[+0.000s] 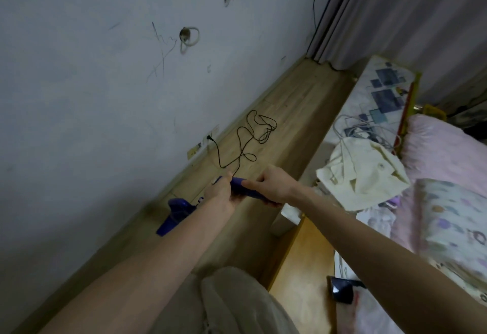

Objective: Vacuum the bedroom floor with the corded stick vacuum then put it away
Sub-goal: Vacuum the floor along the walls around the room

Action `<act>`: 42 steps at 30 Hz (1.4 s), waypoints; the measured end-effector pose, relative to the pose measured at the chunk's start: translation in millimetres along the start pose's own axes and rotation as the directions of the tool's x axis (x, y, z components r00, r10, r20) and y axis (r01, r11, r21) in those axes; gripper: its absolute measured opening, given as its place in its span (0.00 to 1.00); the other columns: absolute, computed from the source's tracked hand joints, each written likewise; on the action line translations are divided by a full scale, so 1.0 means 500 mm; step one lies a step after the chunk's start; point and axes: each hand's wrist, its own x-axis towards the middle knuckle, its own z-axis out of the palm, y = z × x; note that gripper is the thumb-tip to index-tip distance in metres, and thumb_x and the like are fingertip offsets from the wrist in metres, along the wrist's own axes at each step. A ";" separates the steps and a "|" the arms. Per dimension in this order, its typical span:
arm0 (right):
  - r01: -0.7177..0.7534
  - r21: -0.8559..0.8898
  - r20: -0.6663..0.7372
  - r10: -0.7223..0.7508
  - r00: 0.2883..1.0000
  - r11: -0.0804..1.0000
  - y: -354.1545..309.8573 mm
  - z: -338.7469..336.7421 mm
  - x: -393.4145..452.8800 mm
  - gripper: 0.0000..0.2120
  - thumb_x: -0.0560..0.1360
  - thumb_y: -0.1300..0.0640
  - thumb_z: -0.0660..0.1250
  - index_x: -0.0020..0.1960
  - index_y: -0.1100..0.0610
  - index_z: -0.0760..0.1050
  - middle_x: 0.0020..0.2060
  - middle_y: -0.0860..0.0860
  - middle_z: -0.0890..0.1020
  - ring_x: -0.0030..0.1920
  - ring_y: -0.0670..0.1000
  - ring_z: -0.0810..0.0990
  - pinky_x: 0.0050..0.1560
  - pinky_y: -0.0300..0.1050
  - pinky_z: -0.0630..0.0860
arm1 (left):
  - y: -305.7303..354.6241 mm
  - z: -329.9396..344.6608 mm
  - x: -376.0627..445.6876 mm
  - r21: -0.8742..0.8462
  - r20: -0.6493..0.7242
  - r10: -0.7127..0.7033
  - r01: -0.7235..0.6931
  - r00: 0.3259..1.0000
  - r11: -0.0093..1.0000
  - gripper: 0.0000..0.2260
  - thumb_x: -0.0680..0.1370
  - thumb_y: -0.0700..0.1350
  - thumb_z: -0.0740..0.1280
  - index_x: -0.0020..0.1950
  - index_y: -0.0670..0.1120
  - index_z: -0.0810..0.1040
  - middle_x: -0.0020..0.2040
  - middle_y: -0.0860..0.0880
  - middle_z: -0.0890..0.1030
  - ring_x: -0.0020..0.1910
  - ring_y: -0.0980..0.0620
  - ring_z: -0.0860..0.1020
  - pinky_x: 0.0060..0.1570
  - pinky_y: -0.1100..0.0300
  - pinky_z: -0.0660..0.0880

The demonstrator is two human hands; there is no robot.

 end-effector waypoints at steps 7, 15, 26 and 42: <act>0.015 0.037 -0.056 -0.013 0.998 0.999 -0.007 0.044 0.013 0.22 0.79 0.43 0.61 0.42 0.61 0.77 0.28 0.52 0.78 0.22 0.46 0.73 0.25 0.37 0.70 | 0.018 -0.025 0.002 -0.009 -0.010 -0.035 0.035 0.999 0.999 0.19 0.79 0.40 0.66 0.69 0.40 0.68 0.62 0.38 0.75 0.62 0.40 0.76 0.44 0.47 0.75; 0.025 0.059 -0.011 -0.025 1.000 0.998 -0.005 0.068 0.038 0.22 0.80 0.44 0.59 0.46 0.63 0.77 0.30 0.53 0.78 0.25 0.48 0.74 0.28 0.39 0.73 | 0.025 -0.036 0.031 -0.065 -0.058 -0.001 -0.003 0.998 0.998 0.18 0.78 0.39 0.67 0.66 0.40 0.69 0.58 0.38 0.77 0.53 0.40 0.79 0.44 0.47 0.79; 0.049 0.062 -0.015 -0.048 0.999 0.997 0.007 0.054 0.004 0.20 0.80 0.44 0.60 0.43 0.61 0.76 0.28 0.52 0.78 0.22 0.45 0.73 0.25 0.36 0.71 | -0.005 -0.024 0.009 -0.035 -0.069 -0.014 0.011 0.998 0.999 0.09 0.79 0.42 0.66 0.56 0.41 0.69 0.46 0.42 0.77 0.41 0.46 0.78 0.45 0.52 0.78; 0.023 0.069 -0.014 -0.022 1.000 0.997 -0.020 0.061 0.011 0.21 0.80 0.45 0.61 0.46 0.63 0.77 0.29 0.53 0.78 0.23 0.46 0.74 0.25 0.37 0.73 | 0.016 -0.035 0.017 -0.016 -0.085 0.016 -0.018 0.996 1.000 0.11 0.78 0.42 0.67 0.59 0.41 0.71 0.52 0.40 0.78 0.44 0.45 0.80 0.43 0.51 0.79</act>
